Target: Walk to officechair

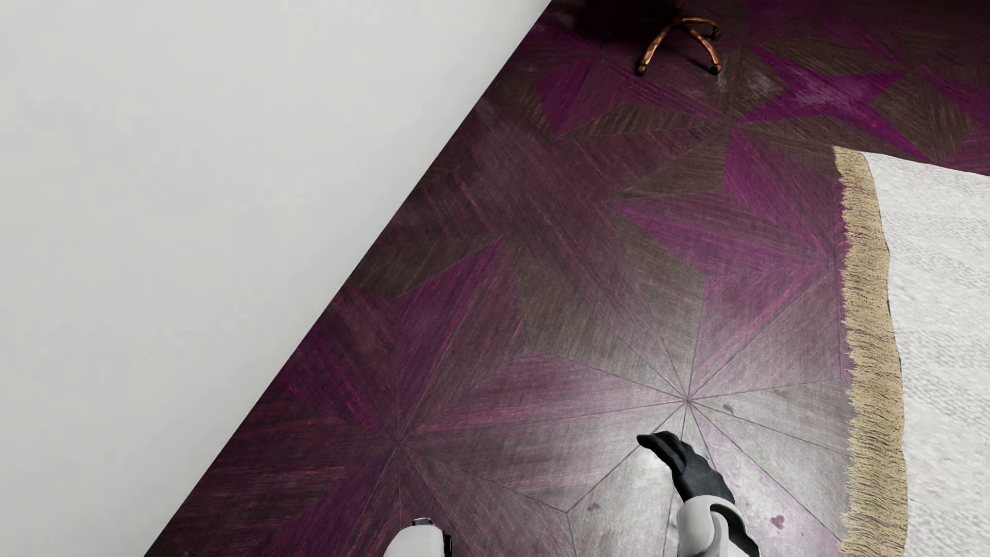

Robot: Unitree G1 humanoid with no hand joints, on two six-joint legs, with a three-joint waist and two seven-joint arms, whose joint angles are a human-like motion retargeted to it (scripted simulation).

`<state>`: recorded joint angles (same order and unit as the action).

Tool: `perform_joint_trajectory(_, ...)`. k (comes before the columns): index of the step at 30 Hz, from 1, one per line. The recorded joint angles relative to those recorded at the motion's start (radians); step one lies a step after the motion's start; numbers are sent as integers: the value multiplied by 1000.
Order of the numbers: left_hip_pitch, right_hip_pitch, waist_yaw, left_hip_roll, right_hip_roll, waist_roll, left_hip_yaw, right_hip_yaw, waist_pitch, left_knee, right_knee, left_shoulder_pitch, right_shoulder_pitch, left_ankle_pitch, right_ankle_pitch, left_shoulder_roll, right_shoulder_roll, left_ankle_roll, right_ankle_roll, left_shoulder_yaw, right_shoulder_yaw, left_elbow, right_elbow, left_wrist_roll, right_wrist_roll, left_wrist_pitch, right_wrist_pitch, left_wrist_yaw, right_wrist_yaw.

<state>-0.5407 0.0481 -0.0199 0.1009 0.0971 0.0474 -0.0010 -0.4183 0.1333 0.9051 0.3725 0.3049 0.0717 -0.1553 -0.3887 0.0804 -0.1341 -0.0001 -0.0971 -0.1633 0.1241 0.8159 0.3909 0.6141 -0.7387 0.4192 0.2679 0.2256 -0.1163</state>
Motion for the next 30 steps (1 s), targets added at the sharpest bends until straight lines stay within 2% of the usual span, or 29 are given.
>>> perform_joint_trajectory(1, 7, 26, 4, -13, 9, -2, 4, 23, -2, -204, 8, 9, -11, 36, -20, 6, -11, -29, 12, -26, 27, 4, -29, 25, 17, -17, -7, -60, 2)
perform_joint_trajectory(3, 69, 87, 6, -37, 19, -9, 14, 79, -10, -615, -12, 25, -28, 110, -42, 6, -19, -160, 40, -22, 81, -25, -53, 30, 36, -45, -1, -162, 3)
perform_joint_trajectory(4, 85, 112, 7, -48, 10, -13, 7, 106, -12, -661, -9, 26, -30, 114, -47, -3, -20, -213, 55, -2, 102, -45, -50, 25, 40, -42, 10, -172, 2)
perform_joint_trajectory(5, 96, 130, 7, -64, -7, -20, 6, 135, -14, -632, 14, 19, -22, 178, -49, -10, -21, -125, 70, 7, 116, -56, -36, 35, 42, -40, 25, -162, 5)
perform_joint_trajectory(6, 124, 142, 9, -87, -42, -30, 25, 164, -16, -617, 53, 3, -4, 194, -25, -22, -23, -15, 83, 9, 120, -54, -10, 55, 41, -37, 50, -136, 6)
perform_joint_trajectory(7, 161, 134, 12, -101, -88, -44, 64, 191, -16, -589, 139, -15, 20, 150, 28, -35, -22, 14, 82, 24, 123, -45, 35, 67, 39, -26, 79, -106, 9)
perform_joint_trajectory(8, 198, 90, 17, -108, -142, -60, 112, 222, -15, -562, 279, -35, 37, 95, 125, -49, -22, 24, 80, 47, 132, -37, 102, 72, 29, -14, 123, -86, 20)
perform_joint_trajectory(9, 236, 9, 21, -110, -196, -75, 166, 263, -13, -542, 461, -54, 39, 45, 241, -58, -32, 35, 99, 72, 168, -39, 185, 75, 0, -5, 164, -72, 61)
perform_joint_trajectory(11, 351, -180, 24, -128, -330, -103, 273, 316, -6, -575, 797, -100, 31, -26, 460, -50, -89, 46, 165, 91, 281, -51, 315, 89, -84, -30, 172, -64, 226)
perform_joint_trajectory(12, 390, -256, 16, -141, -384, -117, 311, 322, -2, -567, 895, -127, 47, -62, 409, -30, -107, 47, 135, 85, 287, -46, 336, 101, -98, -56, 165, -51, 263)
perform_joint_trajectory(13, 424, -319, 5, -152, -406, -128, 333, 314, 2, -557, 942, -173, 84, -95, 329, -7, -107, 47, 87, 85, 227, -40, 321, 115, -80, -63, 176, -55, 240)
perform_joint_trajectory(14, 452, -372, -11, -159, -405, -135, 345, 299, 3, -542, 941, -214, 130, -127, 286, 9, -94, 48, 54, 97, 137, -52, 288, 119, -43, -67, 183, -50, 173)
perform_joint_trajectory(15, 477, -419, -28, -160, -382, -137, 351, 281, 3, -529, 891, -243, 172, -159, 237, 20, -75, 37, 45, 123, 48, -83, 258, 106, -1, -71, 182, -39, 97)
perform_joint_trajectory(16, 499, -456, -44, -160, -355, -135, 353, 261, 2, -514, 801, -268, 211, -190, 192, 28, -56, 27, 64, 147, -24, -124, 231, 85, 34, -87, 180, -21, 36)
perform_joint_trajectory(18, 552, -485, -71, -162, -313, -128, 356, 169, -4, -518, 502, -304, 270, -232, 155, 56, -30, 26, 44, 159, -90, -203, 205, 40, 46, -130, 181, 12, -18)
perform_joint_trajectory(19, 582, -475, -80, -164, -291, -123, 356, 99, -9, -531, 305, -320, 289, -248, 169, 75, -17, 22, 55, 144, -99, -237, 212, 29, 37, -149, 185, 20, -18)
perform_joint_trajectory(20, 618, -452, -83, -166, -271, -118, 356, -4, -14, -563, 107, -335, 301, -253, 241, 95, -1, 12, 45, 125, -92, -264, 231, 20, 22, -158, 190, 20, 3)
perform_joint_trajectory(21, 654, -426, -80, -167, -256, -112, 356, -139, -20, -592, -59, -348, 310, -254, 319, 107, 13, -2, 48, 109, -75, -281, 255, 12, 2, -156, 190, 17, 47)
perform_joint_trajectory(22, 686, -405, -76, -169, -250, -106, 352, -253, -25, -599, -154, -355, 317, -259, 366, 108, 22, -15, 74, 100, -55, -292, 278, 0, -25, -150, 185, 15, 94)
perform_joint_trajectory(23, 710, -399, -76, -169, -252, -99, 346, -275, -27, -586, -139, -351, 317, -267, 364, 97, 28, -26, -72, 101, -38, -301, 297, -20, -51, -149, 181, 19, 145)
perform_joint_trajectory(24, 735, -382, -77, -157, -249, -89, 333, -278, -28, -569, -103, -338, 313, -267, 332, 89, 41, -38, -140, 96, -27, -300, 311, -26, -70, -143, 172, 24, 180)
perform_joint_trajectory(25, 753, -349, -79, -127, -234, -76, 322, -285, -29, -531, -85, -317, 304, -246, 307, 79, 60, -51, -146, 89, -23, -286, 322, -24, -85, -133, 165, 34, 202)
perform_joint_trajectory(27, 705, -280, -86, -36, -190, -41, 299, -293, -27, -320, -67, -260, 266, -114, 254, 44, 95, -85, -111, 53, -55, -205, 318, -20, -104, -98, 176, 45, 191)
perform_joint_trajectory(28, 635, -247, -90, 18, -165, -27, 263, -305, -24, -156, -67, -241, 244, -22, 228, 48, 114, -135, -97, -20, -77, -150, 296, 12, -104, -67, 171, -19, 167)
perform_joint_trajectory(29, 559, -214, -93, 72, -143, -15, 236, -311, -20, 19, -72, -224, 216, 45, 207, 63, 126, -213, -84, -100, -89, -112, 269, 56, -102, -48, 156, -108, 140)
perform_joint_trajectory(30, 480, -183, -94, 125, -122, -3, 225, -306, -15, 181, -73, -195, 172, 106, 188, 70, 132, -247, -70, -133, -90, -107, 240, 83, -92, -33, 139, -160, 111)
